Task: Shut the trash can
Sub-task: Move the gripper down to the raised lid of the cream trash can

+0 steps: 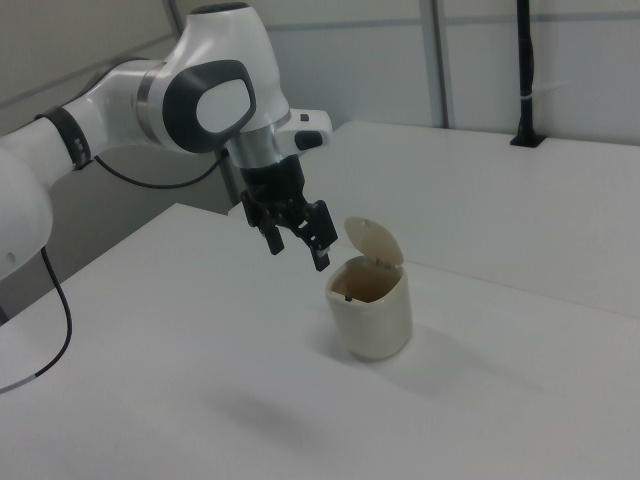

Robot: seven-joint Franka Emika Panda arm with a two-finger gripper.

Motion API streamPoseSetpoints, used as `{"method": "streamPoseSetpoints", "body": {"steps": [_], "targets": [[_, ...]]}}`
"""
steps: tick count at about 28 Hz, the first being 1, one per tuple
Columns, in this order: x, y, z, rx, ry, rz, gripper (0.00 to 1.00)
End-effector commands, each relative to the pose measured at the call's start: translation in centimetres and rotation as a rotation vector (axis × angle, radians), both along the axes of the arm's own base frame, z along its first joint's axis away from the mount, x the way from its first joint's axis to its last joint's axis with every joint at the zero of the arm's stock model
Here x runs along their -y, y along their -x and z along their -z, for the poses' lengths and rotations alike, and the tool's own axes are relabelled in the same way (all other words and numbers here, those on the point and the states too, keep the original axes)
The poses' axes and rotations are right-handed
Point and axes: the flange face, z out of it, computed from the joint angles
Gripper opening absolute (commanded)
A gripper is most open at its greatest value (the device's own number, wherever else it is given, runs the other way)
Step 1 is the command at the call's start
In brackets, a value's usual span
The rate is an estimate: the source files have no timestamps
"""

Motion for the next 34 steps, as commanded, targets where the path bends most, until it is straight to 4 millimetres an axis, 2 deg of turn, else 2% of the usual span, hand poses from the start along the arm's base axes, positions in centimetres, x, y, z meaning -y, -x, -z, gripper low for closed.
{"method": "streamPoseSetpoints", "body": {"steps": [1, 12, 17, 21, 27, 28, 29, 33, 34], "targets": [[0.2, 0.0, -0.1, 0.025, -0.014, -0.025, 1.00], [0.3, -2.1, 0.0, 0.161, -0.064, -0.066, 0.97], [0.0, -4.0, 1.6, 0.220, -0.060, -0.057, 0.97], [-0.4, -5.3, 2.6, 0.261, -0.053, -0.060, 0.91], [-0.3, -7.1, 3.4, 0.361, -0.041, -0.035, 0.67], [-0.3, -7.6, 3.6, 0.393, -0.041, -0.029, 0.54], [-0.3, -7.8, 3.6, 0.408, -0.041, -0.027, 0.47], [-0.4, -8.5, 3.9, 0.451, -0.040, -0.024, 0.25], [-0.4, -8.7, 3.9, 0.470, -0.040, -0.023, 0.15]]}}
